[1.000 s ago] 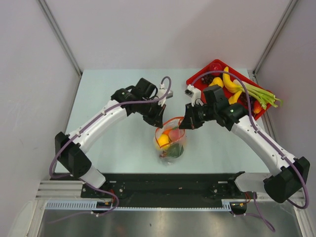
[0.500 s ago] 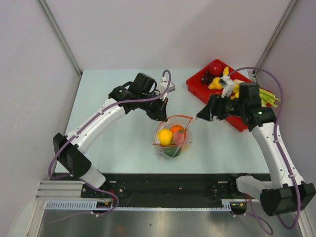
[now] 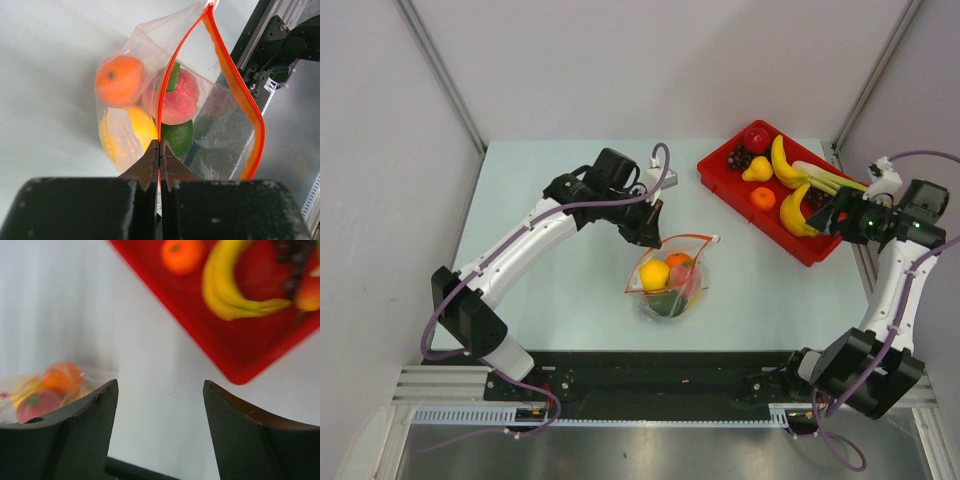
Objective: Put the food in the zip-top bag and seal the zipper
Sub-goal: Pick up the fake fruit from the bin.
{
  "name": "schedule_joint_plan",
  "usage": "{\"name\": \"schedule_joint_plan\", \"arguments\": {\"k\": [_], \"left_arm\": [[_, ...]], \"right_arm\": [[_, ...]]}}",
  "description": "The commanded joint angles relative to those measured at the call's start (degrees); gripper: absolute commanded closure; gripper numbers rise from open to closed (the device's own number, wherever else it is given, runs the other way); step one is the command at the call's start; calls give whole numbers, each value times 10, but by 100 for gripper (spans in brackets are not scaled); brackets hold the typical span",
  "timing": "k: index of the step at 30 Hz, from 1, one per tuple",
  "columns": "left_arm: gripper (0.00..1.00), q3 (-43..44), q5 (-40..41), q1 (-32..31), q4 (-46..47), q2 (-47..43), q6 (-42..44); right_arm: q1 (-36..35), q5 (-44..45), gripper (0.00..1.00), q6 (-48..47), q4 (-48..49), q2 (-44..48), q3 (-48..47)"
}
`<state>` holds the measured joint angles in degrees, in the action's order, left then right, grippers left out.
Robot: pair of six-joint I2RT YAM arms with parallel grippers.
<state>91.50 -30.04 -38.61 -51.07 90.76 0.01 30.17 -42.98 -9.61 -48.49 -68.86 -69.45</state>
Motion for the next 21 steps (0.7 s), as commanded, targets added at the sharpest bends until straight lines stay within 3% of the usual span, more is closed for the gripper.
{"name": "schedule_joint_plan", "arguments": {"k": [1,8,15,21], "left_arm": [[100,-4,6,0,34,-16,3],[100,6,36,3,47,-6,5],[100,8,-8,27,54,13,-23],[100,0,-12,35,70,14,-19]], "right_arm": [[79,39,29,-1,98,-41,-20],[75,114,50,-2,204,-136,-19],[44,212,49,-32,288,-196,-3],[30,235,50,-24,378,-219,33]]}}
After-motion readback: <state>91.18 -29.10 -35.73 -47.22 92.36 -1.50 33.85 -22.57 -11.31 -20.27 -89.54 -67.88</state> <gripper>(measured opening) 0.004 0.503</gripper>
